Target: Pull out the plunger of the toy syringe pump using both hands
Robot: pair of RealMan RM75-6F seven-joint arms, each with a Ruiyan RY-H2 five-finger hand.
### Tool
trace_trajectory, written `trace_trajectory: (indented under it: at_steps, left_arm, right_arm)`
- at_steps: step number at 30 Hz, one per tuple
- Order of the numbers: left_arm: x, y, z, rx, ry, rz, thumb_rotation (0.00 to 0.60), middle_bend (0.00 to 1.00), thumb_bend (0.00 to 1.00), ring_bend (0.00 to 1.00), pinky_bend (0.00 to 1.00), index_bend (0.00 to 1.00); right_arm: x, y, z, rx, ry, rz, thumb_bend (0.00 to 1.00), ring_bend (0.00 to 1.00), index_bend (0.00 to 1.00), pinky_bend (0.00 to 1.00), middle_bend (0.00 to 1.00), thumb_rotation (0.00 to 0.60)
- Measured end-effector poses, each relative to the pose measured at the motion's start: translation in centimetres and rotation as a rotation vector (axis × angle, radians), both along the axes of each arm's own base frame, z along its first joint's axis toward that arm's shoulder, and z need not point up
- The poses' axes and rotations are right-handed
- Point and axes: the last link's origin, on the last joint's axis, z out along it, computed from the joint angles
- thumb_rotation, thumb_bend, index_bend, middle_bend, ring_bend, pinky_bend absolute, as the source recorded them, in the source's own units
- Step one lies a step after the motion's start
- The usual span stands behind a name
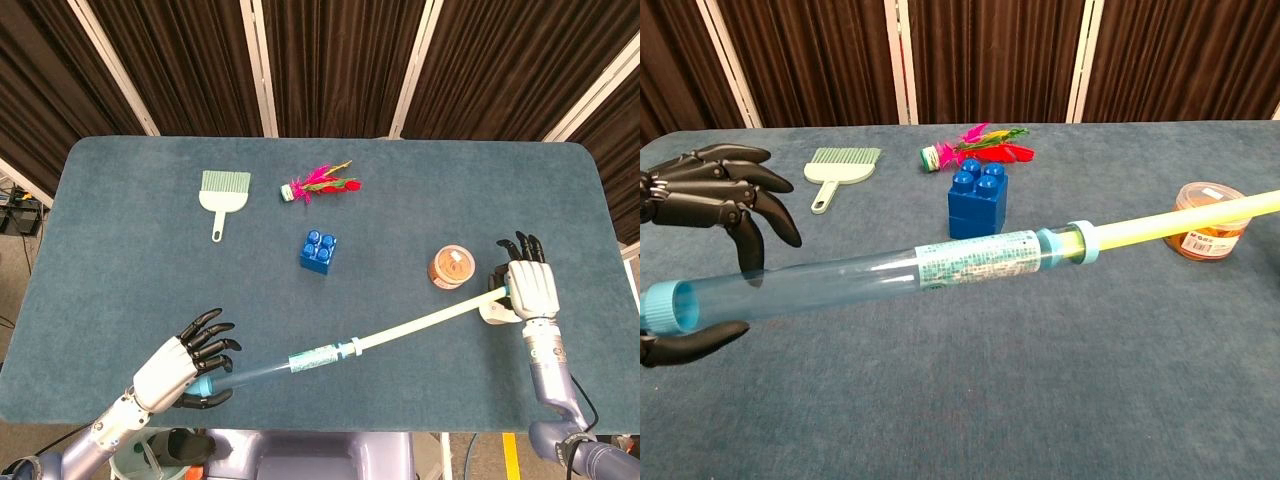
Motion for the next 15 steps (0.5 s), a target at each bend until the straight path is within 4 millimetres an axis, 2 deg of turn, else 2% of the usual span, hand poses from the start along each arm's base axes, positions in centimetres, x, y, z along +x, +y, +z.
trace_trajectory:
  at_steps: [4, 11, 15]
  left_arm:
    - [-0.3, 1.4, -0.1, 0.058, 0.008, 0.017, 0.600, 0.32, 0.35, 0.16, 0.06, 0.62]
    - [-1.4, 4.2, -0.5, 0.101, 0.010, 0.082, 0.600, 0.29, 0.28, 0.16, 0.06, 0.42]
    - [-1.9, 5.6, -0.7, 0.107, 0.009, 0.116, 0.600, 0.28, 0.25, 0.16, 0.06, 0.39]
  right_arm:
    - [-0.5, -0.3, 0.1, -0.017, 0.023, -0.020, 0.50, 0.00, 0.58, 0.00, 0.15, 0.600]
    - [-1.8, -0.7, 0.1, -0.016, 0.035, -0.072, 0.44, 0.00, 0.33, 0.00, 0.07, 0.600]
    - [-2.6, -0.9, 0.2, -0.010, 0.062, -0.100, 0.36, 0.00, 0.19, 0.00, 0.02, 0.600]
